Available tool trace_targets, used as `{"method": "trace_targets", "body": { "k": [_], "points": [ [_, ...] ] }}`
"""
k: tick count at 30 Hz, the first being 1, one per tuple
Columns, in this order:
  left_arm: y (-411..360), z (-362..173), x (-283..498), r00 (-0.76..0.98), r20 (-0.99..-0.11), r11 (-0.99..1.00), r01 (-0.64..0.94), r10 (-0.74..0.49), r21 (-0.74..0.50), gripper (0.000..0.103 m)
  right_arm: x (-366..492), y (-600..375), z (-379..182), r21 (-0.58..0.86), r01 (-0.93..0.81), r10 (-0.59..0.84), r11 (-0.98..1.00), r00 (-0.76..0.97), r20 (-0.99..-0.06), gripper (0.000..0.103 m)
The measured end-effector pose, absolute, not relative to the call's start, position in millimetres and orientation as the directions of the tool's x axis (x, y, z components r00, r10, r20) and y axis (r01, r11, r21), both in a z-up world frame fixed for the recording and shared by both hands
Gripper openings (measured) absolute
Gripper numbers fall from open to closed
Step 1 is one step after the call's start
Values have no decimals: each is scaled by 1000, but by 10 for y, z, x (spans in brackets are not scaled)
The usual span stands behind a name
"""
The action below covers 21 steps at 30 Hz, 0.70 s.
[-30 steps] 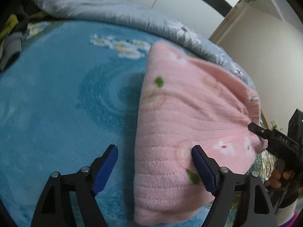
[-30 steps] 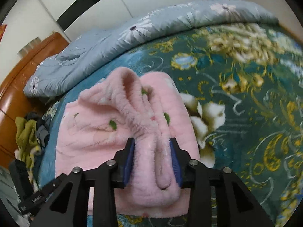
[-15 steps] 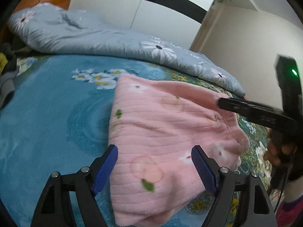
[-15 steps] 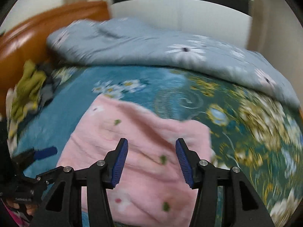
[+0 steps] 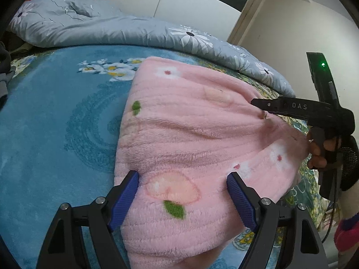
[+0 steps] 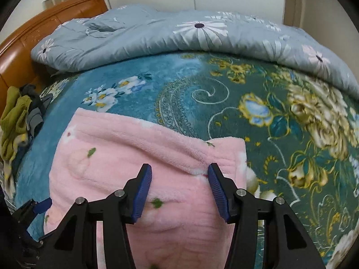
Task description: Fold clothes
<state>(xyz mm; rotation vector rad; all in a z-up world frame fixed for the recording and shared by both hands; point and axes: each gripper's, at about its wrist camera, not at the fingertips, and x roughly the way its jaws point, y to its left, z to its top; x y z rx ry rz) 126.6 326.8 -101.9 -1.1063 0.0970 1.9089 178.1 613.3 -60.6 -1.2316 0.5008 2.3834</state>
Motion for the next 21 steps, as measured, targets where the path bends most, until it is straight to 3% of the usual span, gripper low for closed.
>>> {"method": "trace_targets", "body": {
  "k": [3,9,10,13,16,21],
  "points": [
    [3240,-966,1265,-185,-719,-585,-728,670,-357,83,1781,6084,-525,117,-513,197,-850,-518,-832,54],
    [3008,-805,1094,-190,-658,-582,-678,729,-449,83,2151,5912,-173,186,-486,194,-854,-629,-753,57],
    [2972,-819,1031,-199,-655,-595,-658,729,-462,84,2238,5942,-182,199,-497,197,-845,-633,-748,60],
    [2902,-964,777,-158,-657,-610,-575,737,-545,91,2504,6121,-302,270,-544,186,-794,-641,-744,83],
    [2906,-1186,528,-76,-664,-613,-471,744,-634,93,2722,6344,-582,425,-578,87,-696,-657,-749,90],
    [3010,-1326,325,4,-632,-577,-404,775,-710,103,2872,6570,-1032,624,-570,-51,-534,-715,-697,90]
  ]
}}
